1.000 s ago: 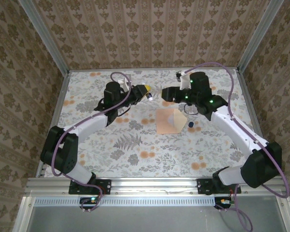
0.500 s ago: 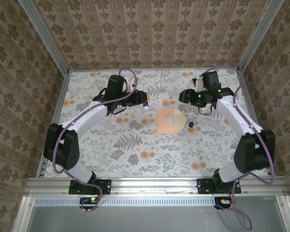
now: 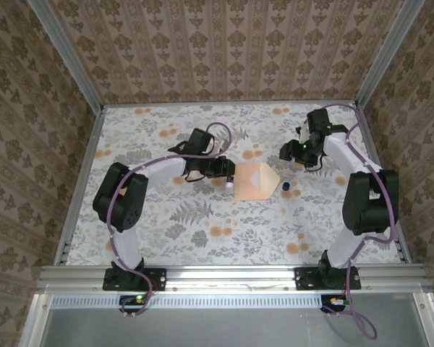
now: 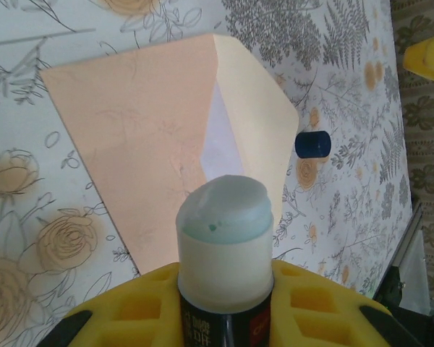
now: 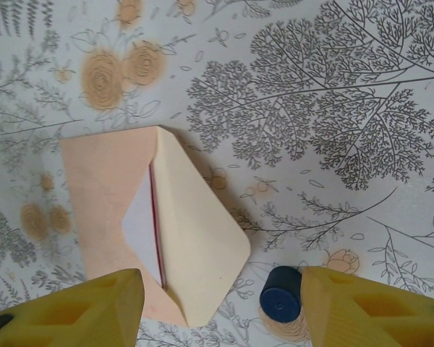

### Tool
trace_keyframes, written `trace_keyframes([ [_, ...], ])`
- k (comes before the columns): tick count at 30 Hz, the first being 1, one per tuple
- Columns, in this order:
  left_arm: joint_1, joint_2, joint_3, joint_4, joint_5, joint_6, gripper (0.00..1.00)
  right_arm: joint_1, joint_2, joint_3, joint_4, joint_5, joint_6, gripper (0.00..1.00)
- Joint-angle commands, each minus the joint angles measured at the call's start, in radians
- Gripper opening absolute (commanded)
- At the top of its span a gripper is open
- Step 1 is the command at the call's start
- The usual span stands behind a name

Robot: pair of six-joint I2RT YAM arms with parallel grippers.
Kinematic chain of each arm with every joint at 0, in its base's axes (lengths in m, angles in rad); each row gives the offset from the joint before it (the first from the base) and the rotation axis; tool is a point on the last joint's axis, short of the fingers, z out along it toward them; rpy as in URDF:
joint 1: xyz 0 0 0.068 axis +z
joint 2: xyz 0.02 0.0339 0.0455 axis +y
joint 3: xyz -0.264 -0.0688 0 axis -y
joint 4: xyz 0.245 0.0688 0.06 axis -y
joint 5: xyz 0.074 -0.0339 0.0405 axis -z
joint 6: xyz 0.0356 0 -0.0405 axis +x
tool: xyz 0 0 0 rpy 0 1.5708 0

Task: Place the letter into the envelope and seal it

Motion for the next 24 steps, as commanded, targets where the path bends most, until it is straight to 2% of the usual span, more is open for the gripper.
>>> trace_keyframes([
  [1, -0.004, 0.028, 0.033, 0.051, 0.044, -0.003, 0.03, -0.010, 0.027, -0.012, 0.006, -0.072, -0.022, 0.60],
  [10, -0.010, 0.079, 0.025, 0.102, 0.047, -0.027, 0.03, -0.032, 0.086, -0.025, 0.036, -0.105, -0.017, 0.54],
  [21, -0.021, 0.117, -0.008, 0.187, 0.041, -0.073, 0.02, -0.035, 0.114, -0.072, 0.066, -0.052, -0.027, 0.17],
  [24, -0.023, 0.124, -0.015, 0.194, 0.040, -0.075, 0.02, -0.034, 0.122, -0.088, 0.083, -0.044, -0.028, 0.11],
])
